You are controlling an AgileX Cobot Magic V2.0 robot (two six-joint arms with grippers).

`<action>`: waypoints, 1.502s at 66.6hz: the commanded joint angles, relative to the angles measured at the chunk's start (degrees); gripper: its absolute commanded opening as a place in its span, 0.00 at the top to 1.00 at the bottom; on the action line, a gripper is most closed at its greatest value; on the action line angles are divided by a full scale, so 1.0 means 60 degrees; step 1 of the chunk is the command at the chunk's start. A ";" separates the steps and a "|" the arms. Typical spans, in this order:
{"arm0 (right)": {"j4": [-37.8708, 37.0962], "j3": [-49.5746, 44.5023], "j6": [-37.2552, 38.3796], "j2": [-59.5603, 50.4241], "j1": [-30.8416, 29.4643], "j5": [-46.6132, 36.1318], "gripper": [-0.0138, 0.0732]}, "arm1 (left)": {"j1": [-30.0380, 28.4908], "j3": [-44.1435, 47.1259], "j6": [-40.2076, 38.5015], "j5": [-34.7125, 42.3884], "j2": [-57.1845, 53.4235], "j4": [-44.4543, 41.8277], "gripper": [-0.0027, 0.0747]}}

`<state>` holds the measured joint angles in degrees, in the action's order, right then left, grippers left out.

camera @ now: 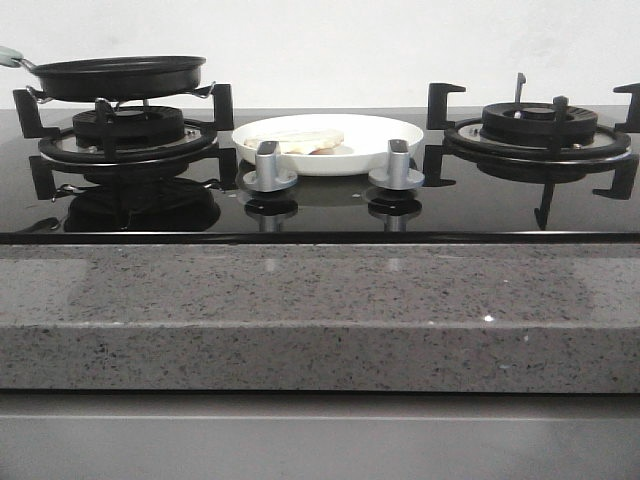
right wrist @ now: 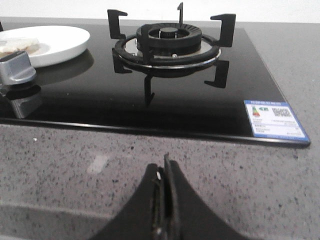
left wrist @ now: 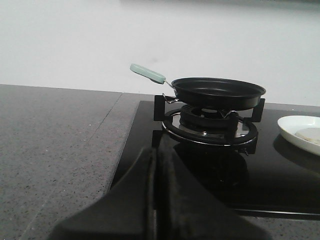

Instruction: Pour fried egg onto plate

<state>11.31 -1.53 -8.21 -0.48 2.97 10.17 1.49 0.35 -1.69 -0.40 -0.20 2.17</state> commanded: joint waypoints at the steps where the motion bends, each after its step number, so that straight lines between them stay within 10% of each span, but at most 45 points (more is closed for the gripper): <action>1: -0.0040 0.0072 -0.0075 -0.0207 -0.0060 -0.1316 0.92 | -0.0014 0.0051 -0.0059 0.0798 -0.0135 0.0005 0.99; 100: -0.1496 0.0072 0.1580 -0.0199 -0.0553 -0.2410 0.92 | -0.0014 0.0051 -0.0059 0.0798 -0.0120 0.0005 0.99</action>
<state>3.26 -1.53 1.00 -0.61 -0.05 0.61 1.49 0.35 -1.69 0.00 -0.20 2.17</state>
